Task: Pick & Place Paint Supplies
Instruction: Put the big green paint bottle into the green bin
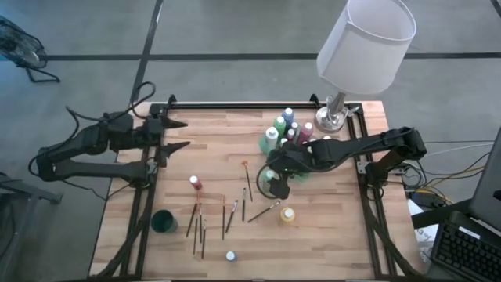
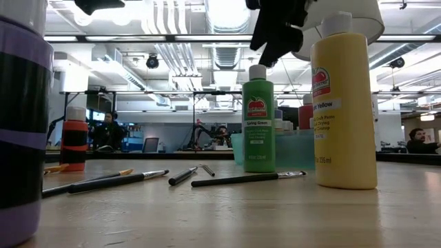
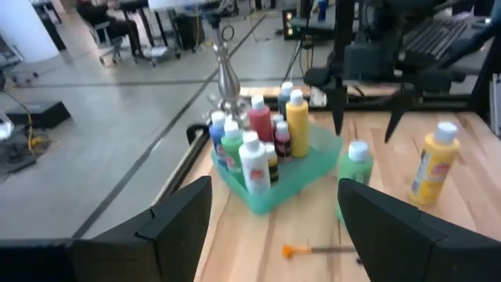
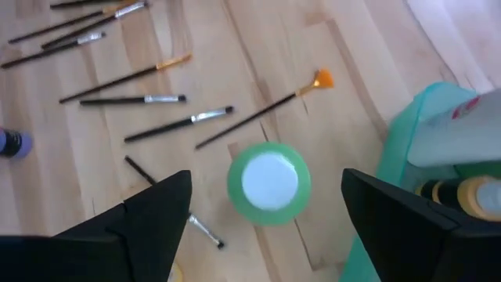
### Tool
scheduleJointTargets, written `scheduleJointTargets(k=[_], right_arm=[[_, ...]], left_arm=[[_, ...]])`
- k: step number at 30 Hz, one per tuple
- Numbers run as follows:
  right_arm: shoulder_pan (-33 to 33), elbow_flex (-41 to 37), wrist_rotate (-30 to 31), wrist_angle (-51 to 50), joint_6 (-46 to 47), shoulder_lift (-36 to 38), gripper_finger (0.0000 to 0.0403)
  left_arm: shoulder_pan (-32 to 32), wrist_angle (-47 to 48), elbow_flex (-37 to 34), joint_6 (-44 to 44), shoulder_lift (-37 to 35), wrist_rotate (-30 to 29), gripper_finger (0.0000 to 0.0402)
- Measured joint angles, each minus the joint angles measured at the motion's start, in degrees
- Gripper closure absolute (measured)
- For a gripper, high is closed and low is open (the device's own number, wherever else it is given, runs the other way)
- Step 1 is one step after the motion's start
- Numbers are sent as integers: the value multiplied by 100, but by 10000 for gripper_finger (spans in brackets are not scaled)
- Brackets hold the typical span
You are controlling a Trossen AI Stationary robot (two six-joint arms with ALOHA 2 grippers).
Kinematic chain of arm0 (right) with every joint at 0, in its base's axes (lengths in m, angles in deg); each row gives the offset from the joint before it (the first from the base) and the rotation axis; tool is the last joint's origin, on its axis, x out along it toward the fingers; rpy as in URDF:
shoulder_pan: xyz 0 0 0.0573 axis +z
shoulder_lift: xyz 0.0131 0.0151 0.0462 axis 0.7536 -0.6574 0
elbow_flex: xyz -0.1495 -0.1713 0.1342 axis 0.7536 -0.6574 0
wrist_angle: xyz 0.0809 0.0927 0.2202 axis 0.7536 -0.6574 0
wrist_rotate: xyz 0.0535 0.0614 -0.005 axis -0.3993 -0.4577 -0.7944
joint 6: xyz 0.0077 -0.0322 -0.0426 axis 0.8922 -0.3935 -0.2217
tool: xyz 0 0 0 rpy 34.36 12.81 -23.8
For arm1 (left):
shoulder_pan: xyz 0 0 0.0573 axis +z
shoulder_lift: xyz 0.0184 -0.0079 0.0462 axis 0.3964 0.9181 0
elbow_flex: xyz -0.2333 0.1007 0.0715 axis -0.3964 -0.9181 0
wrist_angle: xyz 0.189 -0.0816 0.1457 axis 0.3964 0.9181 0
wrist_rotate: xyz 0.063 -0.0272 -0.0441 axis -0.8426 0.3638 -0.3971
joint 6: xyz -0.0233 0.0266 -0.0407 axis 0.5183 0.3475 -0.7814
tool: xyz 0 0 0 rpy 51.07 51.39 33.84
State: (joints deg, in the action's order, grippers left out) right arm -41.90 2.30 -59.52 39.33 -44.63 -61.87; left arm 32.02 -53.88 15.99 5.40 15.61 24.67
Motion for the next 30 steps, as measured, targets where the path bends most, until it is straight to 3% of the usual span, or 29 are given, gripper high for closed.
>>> scheduleJointTargets(k=[8, 30], right_arm=[[-26, -18, -6, -120, 98, -384, 97], [-193, -42, -61, -106, -59, -446, 242]], left_arm=[[0, 926, 0, -333, -435, 1, 119], [-2, 919, 0, -322, -496, 1, 119]])
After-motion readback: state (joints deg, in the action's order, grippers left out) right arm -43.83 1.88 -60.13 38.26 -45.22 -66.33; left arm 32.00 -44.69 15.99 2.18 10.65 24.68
